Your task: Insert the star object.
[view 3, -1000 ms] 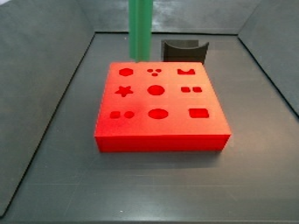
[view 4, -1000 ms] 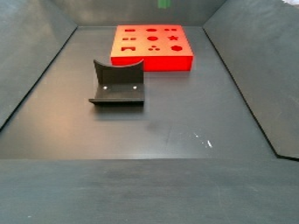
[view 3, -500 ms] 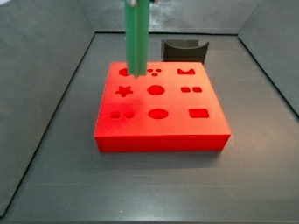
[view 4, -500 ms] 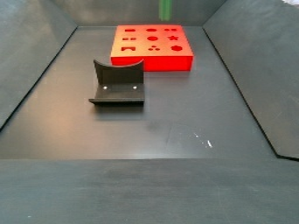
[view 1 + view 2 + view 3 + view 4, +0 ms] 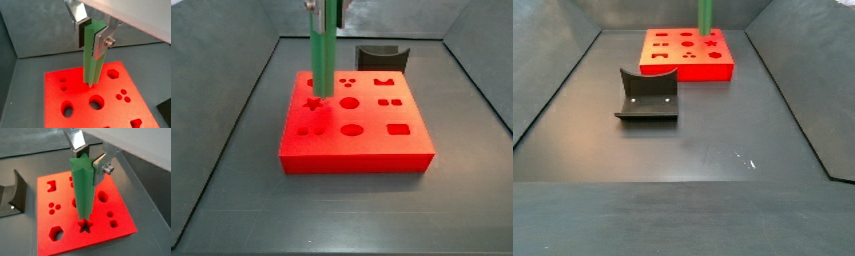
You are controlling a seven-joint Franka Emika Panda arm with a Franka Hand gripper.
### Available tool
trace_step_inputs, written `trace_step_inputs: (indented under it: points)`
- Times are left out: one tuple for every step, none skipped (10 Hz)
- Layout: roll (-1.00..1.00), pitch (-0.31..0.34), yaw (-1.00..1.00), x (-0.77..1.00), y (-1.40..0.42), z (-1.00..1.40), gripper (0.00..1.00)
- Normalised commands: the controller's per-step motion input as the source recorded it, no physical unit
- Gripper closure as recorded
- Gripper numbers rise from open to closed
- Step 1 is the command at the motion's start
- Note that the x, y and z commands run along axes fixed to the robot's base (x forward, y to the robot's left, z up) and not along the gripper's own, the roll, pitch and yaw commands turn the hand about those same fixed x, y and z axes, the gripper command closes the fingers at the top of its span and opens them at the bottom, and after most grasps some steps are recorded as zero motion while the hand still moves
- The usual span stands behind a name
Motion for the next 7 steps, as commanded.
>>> trace_step_inputs:
  points:
    - [-0.04,-0.034,0.21,-0.02,0.11,-0.11,1.0]
    - [-0.11,-0.077,0.14,-0.1,0.05,-0.07,1.0]
    - [0.0,-0.016,0.16,-0.16,-0.02,0.0,1.0]
    - [0.01,-0.01,0.14,-0.13,-0.02,0.0,1.0]
    - [0.0,-0.051,0.17,-0.16,0.0,-0.05,1.0]
    - [0.0,-0.046,0.21,-0.03,-0.01,-0.05,1.0]
    - [0.01,-0.066,0.19,-0.11,0.0,-0.15,1.0]
